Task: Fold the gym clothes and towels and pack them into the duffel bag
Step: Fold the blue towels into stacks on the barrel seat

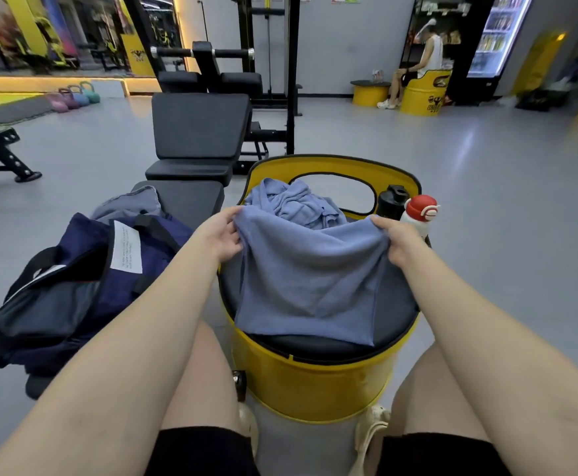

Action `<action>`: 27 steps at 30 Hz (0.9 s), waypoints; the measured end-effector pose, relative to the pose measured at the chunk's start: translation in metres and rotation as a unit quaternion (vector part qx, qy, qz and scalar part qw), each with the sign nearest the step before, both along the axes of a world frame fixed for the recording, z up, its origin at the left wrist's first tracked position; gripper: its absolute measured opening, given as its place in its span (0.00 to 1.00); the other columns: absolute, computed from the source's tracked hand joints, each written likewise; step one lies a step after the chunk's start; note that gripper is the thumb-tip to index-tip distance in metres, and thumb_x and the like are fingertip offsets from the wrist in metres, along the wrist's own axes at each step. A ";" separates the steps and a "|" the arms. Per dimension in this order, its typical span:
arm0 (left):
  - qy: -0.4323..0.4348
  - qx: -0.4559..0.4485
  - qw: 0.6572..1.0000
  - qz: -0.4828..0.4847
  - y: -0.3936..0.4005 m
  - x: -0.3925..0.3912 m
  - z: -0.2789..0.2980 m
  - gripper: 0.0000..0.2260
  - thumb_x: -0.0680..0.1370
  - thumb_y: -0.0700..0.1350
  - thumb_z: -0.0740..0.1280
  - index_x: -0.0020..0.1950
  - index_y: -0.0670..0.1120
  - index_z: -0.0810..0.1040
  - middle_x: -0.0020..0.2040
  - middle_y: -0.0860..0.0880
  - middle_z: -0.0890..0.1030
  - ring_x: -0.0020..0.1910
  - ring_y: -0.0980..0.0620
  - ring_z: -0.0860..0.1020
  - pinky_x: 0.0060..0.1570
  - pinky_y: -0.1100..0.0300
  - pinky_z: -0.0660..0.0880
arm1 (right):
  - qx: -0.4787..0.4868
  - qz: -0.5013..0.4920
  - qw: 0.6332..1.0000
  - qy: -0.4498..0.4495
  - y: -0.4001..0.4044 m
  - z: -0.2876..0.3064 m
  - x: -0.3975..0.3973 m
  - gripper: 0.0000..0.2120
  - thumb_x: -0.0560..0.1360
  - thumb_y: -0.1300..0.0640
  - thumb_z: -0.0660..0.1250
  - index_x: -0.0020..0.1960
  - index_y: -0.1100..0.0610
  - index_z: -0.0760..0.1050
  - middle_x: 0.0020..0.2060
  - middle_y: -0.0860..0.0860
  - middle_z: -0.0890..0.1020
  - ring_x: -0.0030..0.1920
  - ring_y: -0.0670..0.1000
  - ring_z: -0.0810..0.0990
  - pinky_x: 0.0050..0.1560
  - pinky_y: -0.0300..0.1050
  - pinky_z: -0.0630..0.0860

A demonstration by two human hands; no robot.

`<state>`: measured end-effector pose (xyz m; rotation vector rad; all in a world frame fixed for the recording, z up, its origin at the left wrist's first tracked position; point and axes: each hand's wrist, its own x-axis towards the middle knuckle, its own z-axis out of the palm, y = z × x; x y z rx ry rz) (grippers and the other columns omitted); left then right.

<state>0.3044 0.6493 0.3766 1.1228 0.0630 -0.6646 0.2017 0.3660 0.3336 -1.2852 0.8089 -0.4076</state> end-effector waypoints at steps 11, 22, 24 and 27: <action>-0.124 0.039 0.991 0.043 0.015 -0.022 0.050 0.06 0.79 0.46 0.64 0.52 0.45 0.75 0.43 0.50 0.78 0.39 0.55 0.76 0.30 0.65 0.75 | -0.095 -0.043 0.980 -0.170 0.011 0.063 -0.046 0.08 0.76 0.65 0.66 0.42 0.53 0.75 0.45 0.53 0.78 0.53 0.54 0.75 0.54 0.47 0.74; -0.182 0.011 0.978 0.097 0.020 -0.047 0.050 0.09 0.79 0.40 0.65 0.58 0.46 0.77 0.49 0.49 0.79 0.43 0.55 0.78 0.37 0.65 0.74 | -0.151 -0.073 0.962 -0.213 0.017 0.071 -0.084 0.04 0.76 0.61 0.68 0.44 0.53 0.76 0.41 0.47 0.79 0.47 0.50 0.77 0.51 0.47 0.75; -0.180 0.009 0.978 0.106 0.020 -0.051 0.048 0.04 0.78 0.40 0.65 0.51 0.48 0.77 0.47 0.50 0.80 0.43 0.56 0.78 0.40 0.65 0.73 | -0.179 -0.092 0.958 -0.204 0.017 0.068 -0.091 0.02 0.76 0.60 0.69 0.47 0.55 0.77 0.44 0.49 0.80 0.50 0.50 0.77 0.56 0.50 0.75; -0.198 0.016 0.973 0.118 0.019 -0.055 0.040 0.05 0.77 0.39 0.67 0.45 0.49 0.77 0.45 0.50 0.80 0.45 0.53 0.78 0.40 0.64 0.73 | -0.213 -0.102 0.952 -0.193 0.015 0.062 -0.096 0.04 0.75 0.59 0.69 0.50 0.55 0.78 0.46 0.51 0.80 0.50 0.50 0.77 0.60 0.52 0.75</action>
